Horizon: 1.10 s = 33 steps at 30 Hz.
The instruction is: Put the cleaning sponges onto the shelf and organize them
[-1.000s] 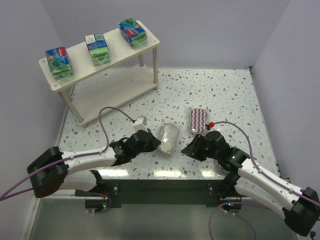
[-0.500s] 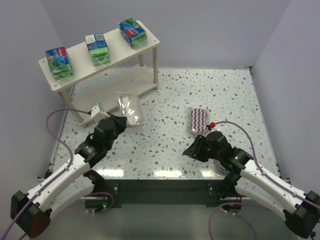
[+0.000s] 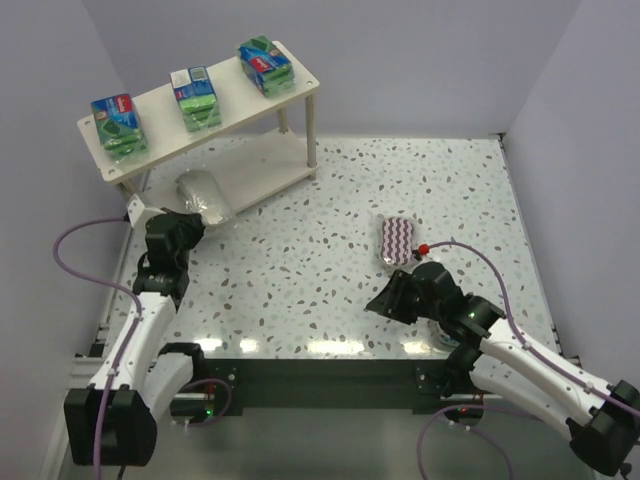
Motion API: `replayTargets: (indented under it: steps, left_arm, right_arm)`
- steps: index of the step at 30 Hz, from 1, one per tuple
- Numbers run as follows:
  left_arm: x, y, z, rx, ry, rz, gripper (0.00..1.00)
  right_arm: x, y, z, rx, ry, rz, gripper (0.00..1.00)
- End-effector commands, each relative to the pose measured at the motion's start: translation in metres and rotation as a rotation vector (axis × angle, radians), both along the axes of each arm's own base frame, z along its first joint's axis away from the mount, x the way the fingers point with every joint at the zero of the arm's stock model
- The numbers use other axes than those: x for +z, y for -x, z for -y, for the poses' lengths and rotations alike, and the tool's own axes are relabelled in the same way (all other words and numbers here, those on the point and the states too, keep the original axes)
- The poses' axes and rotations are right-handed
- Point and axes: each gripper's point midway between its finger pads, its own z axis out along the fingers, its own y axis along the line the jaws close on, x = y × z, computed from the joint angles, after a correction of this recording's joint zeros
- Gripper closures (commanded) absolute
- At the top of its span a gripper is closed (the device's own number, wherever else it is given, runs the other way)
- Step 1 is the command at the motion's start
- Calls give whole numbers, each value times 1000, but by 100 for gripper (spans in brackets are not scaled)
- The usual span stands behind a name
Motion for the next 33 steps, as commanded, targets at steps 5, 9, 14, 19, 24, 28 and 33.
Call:
replayTargets:
  steps: [5, 9, 14, 19, 24, 28, 33]
  left_arm:
    - [11, -28, -21, -6, -22, 83, 100]
    - [3, -37, -34, 10, -30, 83, 100]
    - [-16, -44, -41, 33, -15, 35, 100]
    - [-23, -45, -49, 79, -17, 11, 100]
    - [-28, -43, -47, 73, -2, 10, 95]
    - [-33, -39, -48, 82, 3, 2, 74]
    - [-30, -35, -51, 112, 12, 11, 56]
  right_arm:
    - [8, -3, -4, 22, -5, 28, 56]
    - [7, -5, -5, 25, -3, 28, 56]
    - [8, -5, -7, 30, -5, 30, 55]
    - [9, -5, -6, 30, -2, 36, 55]
    - [9, -5, -6, 30, -6, 36, 54]
    - [7, -4, -7, 36, -8, 31, 53]
    - [6, -3, -6, 35, -10, 32, 52]
